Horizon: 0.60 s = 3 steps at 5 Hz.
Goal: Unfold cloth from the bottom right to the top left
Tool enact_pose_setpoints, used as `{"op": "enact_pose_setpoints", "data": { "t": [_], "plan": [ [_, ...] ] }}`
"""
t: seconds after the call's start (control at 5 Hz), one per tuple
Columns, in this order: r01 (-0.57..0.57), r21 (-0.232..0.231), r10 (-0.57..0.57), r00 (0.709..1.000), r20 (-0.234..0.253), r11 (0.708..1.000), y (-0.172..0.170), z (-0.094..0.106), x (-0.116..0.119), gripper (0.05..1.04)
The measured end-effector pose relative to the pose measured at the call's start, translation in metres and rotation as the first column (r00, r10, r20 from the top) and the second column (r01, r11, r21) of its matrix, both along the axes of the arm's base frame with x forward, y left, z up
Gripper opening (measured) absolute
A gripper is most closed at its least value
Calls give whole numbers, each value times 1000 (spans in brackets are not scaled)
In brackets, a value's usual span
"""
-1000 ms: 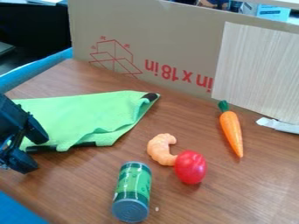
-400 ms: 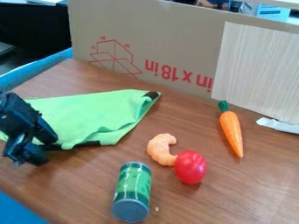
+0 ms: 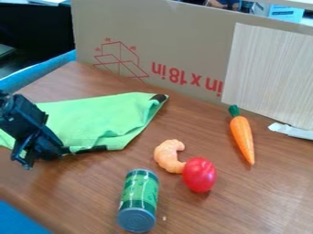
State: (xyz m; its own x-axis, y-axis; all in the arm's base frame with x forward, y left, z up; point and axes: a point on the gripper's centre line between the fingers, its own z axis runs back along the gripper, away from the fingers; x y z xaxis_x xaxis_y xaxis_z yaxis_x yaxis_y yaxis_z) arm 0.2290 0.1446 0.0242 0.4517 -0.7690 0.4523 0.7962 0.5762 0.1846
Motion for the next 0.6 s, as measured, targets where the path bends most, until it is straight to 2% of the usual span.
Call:
{"op": "enact_pose_setpoints", "data": {
  "t": [0.2, 0.4, 0.6],
  "plan": [
    [7, -14, -7, 1000, -5, 1000, 1, 0, 2, 74],
    [32, -52, -34, 999, -26, 998, -2, 3, 0, 67],
    [49, -120, -55, 998, -40, 992, 1, 11, -5, 67]
  ]
}}
